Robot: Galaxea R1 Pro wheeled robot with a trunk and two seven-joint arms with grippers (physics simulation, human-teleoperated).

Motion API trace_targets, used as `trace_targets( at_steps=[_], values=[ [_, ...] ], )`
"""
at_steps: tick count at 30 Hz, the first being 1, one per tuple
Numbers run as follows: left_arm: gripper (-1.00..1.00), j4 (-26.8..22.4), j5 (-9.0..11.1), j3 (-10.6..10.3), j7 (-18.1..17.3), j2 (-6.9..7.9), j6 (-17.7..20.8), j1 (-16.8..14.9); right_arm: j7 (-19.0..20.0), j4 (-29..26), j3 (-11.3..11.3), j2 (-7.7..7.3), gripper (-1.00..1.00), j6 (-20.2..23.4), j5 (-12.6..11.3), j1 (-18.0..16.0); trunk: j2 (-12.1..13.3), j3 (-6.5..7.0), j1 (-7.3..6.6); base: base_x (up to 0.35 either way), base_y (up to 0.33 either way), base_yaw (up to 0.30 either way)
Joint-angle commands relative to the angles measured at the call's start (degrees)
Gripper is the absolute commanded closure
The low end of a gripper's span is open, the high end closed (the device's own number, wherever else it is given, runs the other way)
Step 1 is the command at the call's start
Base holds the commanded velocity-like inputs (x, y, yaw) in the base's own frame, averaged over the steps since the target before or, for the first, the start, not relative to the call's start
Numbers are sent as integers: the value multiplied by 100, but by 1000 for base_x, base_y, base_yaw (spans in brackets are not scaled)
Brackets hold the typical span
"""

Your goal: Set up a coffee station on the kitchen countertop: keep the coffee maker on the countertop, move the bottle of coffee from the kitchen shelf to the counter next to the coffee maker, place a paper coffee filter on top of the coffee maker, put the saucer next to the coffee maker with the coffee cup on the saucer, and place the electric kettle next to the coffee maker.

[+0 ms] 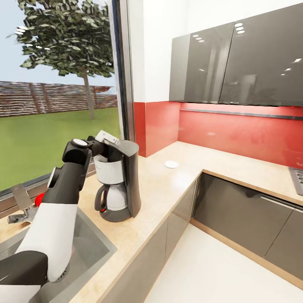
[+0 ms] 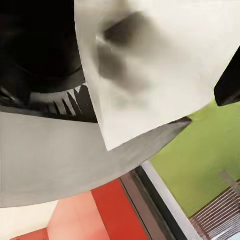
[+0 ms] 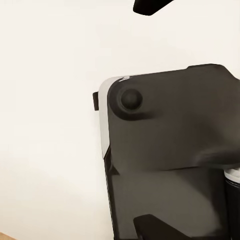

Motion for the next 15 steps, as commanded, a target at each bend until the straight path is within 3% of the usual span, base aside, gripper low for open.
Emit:
trace_targets(
  at_steps=[1, 15],
  values=[
    [-100, -7, -59, 8, -55, 2, 12, -6, 3, -8, -26, 4, -100, -11, -9, 1, -12, -12, 4, 0, 0, 0],
    [-100, -72, -59, 21, -57, 8, 12, -7, 7, -8, -26, 4, -100, -11, -9, 1, -12, -12, 4, 0, 0, 0]
  ],
)
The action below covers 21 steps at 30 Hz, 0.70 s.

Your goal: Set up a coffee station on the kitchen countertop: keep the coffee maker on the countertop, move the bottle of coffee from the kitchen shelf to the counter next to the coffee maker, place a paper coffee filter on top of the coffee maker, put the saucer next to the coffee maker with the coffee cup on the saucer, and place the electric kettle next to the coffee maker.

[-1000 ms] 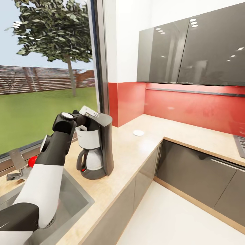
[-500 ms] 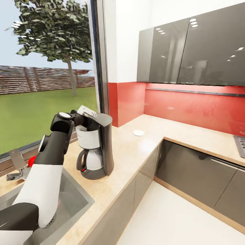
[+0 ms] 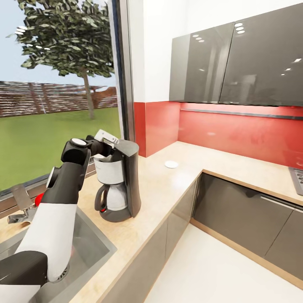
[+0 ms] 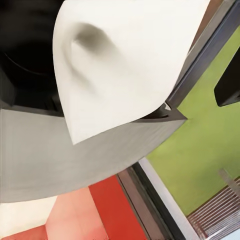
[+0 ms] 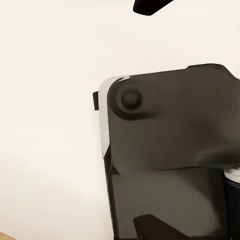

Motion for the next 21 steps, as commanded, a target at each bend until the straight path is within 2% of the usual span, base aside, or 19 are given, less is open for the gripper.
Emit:
trace_targets(
  at_steps=[1, 7, 10, 14, 16, 18, 21],
  values=[
    [-100, -10, -60, 0, -55, -2, 12, -6, 0, -8, -26, 4, -100, -11, -9, 1, -12, -12, 4, 0, 0, 0],
    [-100, -22, -60, 29, -49, -5, 20, -11, 0, -8, -26, 4, -100, -11, -9, 1, -12, -12, 4, 0, 0, 0],
    [-100, -23, -54, 312, -54, -32, 25, -57, 0, -8, -26, 4, -100, -11, -9, 1, -12, -12, 4, 0, 0, 0],
    [-100, -23, -36, 513, -57, -37, 36, -119, 0, -8, -26, 4, -100, -11, -9, 1, -12, -12, 4, 0, 0, 0],
    [-100, -23, 53, 643, -60, -37, 40, -181, 0, -8, -26, 4, -100, -11, -9, 1, -12, -12, 4, 0, 0, 0],
    [-100, -23, 279, 802, -61, -30, 53, -262, 0, -8, -26, 4, -100, -11, -9, 1, -12, -12, 4, 0, 0, 0],
    [-100, -23, 530, 891, -57, -9, 66, -308, 0, -8, -27, 4, -100, -11, -9, 1, -12, -12, 4, 0, 0, 0]
  ],
)
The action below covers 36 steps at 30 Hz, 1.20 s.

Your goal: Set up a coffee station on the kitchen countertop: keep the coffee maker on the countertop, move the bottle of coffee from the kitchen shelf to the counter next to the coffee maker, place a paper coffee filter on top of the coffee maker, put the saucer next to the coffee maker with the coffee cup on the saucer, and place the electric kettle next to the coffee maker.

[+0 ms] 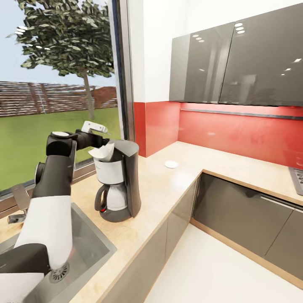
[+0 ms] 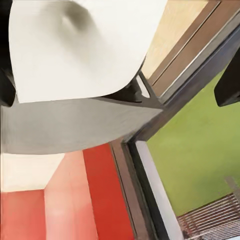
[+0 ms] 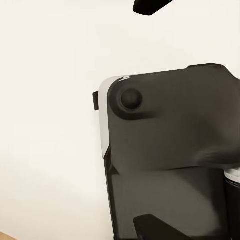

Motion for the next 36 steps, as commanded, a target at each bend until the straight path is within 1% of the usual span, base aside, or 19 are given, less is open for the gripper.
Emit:
trace_targets(
  at_steps=[1, 5, 9, 12, 13, 14, 16, 20, 25, 36],
  values=[
    [-100, -5, -24, 24, -59, -1, 12, -11, 0, -9, -26, 4, -100, -11, -9, 1, -12, -12, 4, 0, 0, 0],
    [-100, -5, 69, 116, -60, 21, 24, -33, -6, -9, -25, 4, -100, -11, -9, 1, -12, -12, 4, 0, 0, 0],
    [-100, -5, 108, 264, -65, 7, 26, -37, -8, -9, -24, 4, -100, -11, -9, 1, -12, -12, 4, 0, 0, 0],
    [-100, -5, 124, 326, -71, 10, 27, -35, -9, -9, -24, 4, -100, -11, -9, 1, -12, -12, 4, 0, 0, 0],
    [-100, -28, 131, 361, -75, 14, 27, -19, -10, -9, -24, 4, -100, -11, -9, 1, -12, -12, 4, 0, 0, 0],
    [-100, -213, 137, 408, -81, 17, 22, 45, -15, -9, -29, 4, -100, -11, -9, 1, -12, -12, 4, 0, 0, 0],
    [-100, -338, 139, 433, -83, 18, 15, 69, -18, -9, -31, 4, -100, -11, -14, 1, -12, -12, 4, 0, 0, 0],
    [-100, -417, 140, 438, -91, 14, 1, 87, -25, -14, -33, 4, -100, -11, -17, 1, -12, -12, 4, 0, 0, 49],
    [-100, -435, 140, 428, -93, -3, -12, 92, -26, -11, -33, 8, -100, -11, -18, 1, -12, -12, 4, 0, 0, 150],
    [-100, -450, 140, 417, -93, -8, -17, 85, -26, -9, -33, 11, -100, -11, -18, 1, -12, -12, 4, 0, 0, 14]
  ],
)
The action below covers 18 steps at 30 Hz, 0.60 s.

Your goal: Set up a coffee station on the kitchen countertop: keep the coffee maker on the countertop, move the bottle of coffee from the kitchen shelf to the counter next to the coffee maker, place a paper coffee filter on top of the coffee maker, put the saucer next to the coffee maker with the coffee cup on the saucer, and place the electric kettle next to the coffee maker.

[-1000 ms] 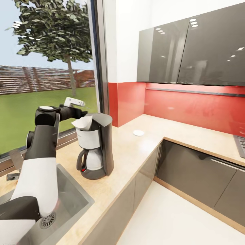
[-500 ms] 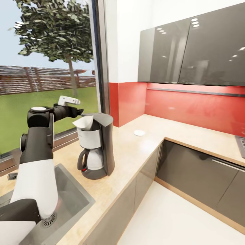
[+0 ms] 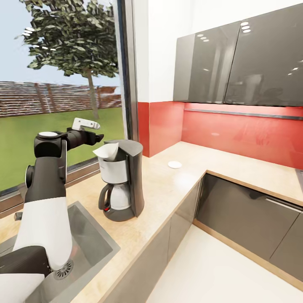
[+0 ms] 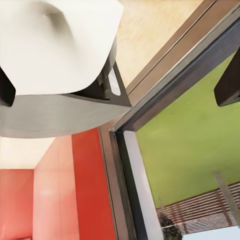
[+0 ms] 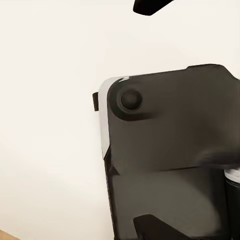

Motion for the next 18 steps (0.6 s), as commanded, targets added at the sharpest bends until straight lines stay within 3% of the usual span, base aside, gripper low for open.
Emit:
trace_targets(
  at_steps=[1, 12, 18],
  values=[
    [-100, -7, -54, 15, -60, -6, 11, -5, 1, -9, -27, 3, -100, -11, -10, 1, -12, -12, 4, 0, 0, 1],
    [-100, -17, -54, 11, -52, 10, 19, -6, 7, -14, -27, 5, -100, -11, -10, 1, -12, -12, 4, 0, 0, 4],
    [-100, -19, -54, -13, -51, -23, 18, -6, 2, -17, -27, 5, -100, -11, -10, 1, -12, -12, 4, -126, -3, 207]
  ],
)
